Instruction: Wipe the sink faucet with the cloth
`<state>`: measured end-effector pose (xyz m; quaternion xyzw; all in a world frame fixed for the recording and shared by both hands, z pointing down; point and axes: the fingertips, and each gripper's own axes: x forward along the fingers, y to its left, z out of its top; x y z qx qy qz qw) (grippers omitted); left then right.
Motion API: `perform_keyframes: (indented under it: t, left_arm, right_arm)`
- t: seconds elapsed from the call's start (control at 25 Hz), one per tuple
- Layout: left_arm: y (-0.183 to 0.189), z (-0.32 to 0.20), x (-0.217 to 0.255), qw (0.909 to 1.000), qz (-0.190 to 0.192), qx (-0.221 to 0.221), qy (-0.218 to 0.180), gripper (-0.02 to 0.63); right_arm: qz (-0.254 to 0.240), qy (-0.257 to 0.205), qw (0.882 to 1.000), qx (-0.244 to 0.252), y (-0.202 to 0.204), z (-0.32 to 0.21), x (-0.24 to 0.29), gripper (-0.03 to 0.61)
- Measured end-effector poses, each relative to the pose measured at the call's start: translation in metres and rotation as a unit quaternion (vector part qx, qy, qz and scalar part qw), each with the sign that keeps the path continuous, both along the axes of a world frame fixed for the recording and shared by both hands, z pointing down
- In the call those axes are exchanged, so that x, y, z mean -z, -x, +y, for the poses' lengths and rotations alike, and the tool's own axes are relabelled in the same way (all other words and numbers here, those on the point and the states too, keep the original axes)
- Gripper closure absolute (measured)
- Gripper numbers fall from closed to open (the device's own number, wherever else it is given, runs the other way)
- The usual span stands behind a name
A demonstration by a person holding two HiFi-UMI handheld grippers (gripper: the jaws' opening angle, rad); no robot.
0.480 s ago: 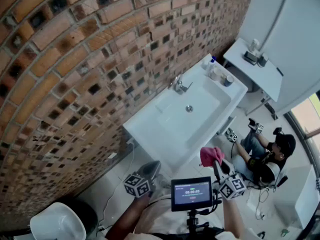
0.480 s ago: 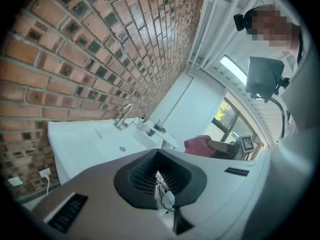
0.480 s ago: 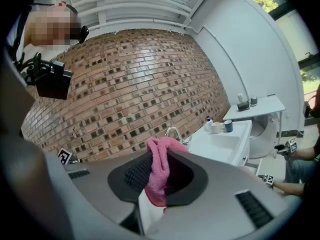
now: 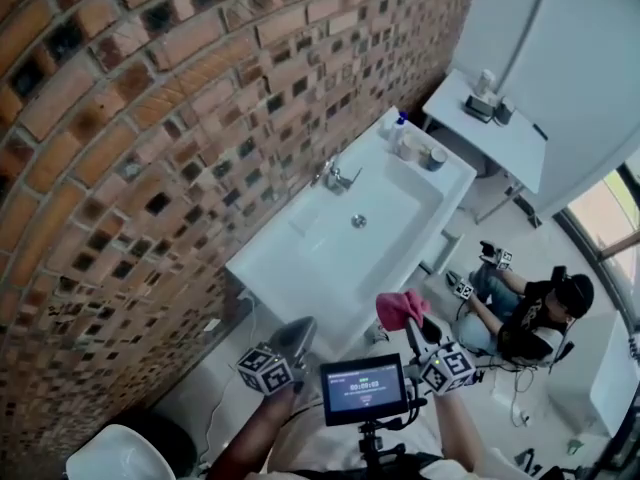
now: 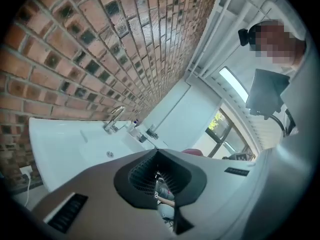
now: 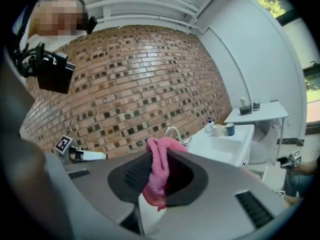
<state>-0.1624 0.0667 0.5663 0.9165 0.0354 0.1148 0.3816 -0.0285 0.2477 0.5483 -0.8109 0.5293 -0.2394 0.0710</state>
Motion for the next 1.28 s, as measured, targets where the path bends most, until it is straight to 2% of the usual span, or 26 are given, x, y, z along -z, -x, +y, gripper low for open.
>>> perform_keyframes:
  t: [0.12,0.28,0.44,0.64,0.84,1.28]
  left_arm:
    - [-0.016,-0.009,0.003,0.9997,0.000,0.022,-0.009,0.624]
    - [-0.028,-0.012,0.011,0.9976,-0.012,0.065,-0.018,0.624]
    - [-0.044,-0.014,0.024,0.9939,-0.022,0.098,-0.046,0.624]
    - [-0.072,-0.029,0.005,0.9863,-0.053,0.121,-0.099,0.624]
    - [-0.111,-0.044,0.000,0.9793,-0.074,0.167,-0.087,0.623]
    - [-0.177,-0.056,-0.023,0.9776,-0.091,0.161,-0.099,0.623]
  right_arm:
    - [-0.012,0.004,1.000,0.019,-0.023,-0.015,-0.010,0.499]
    - [-0.055,-0.001,0.998,0.045,-0.065,-0.037,-0.028,0.499]
    - [-0.070,-0.006,0.994,0.078,-0.113,-0.072,-0.039,0.499]
    - [-0.078,-0.010,0.989,0.121,-0.172,-0.120,-0.056,0.499]
    - [-0.088,0.002,0.986,0.142,-0.222,-0.152,-0.082,0.498]
    - [-0.120,0.031,0.981,0.148,-0.278,-0.196,-0.143,0.497]
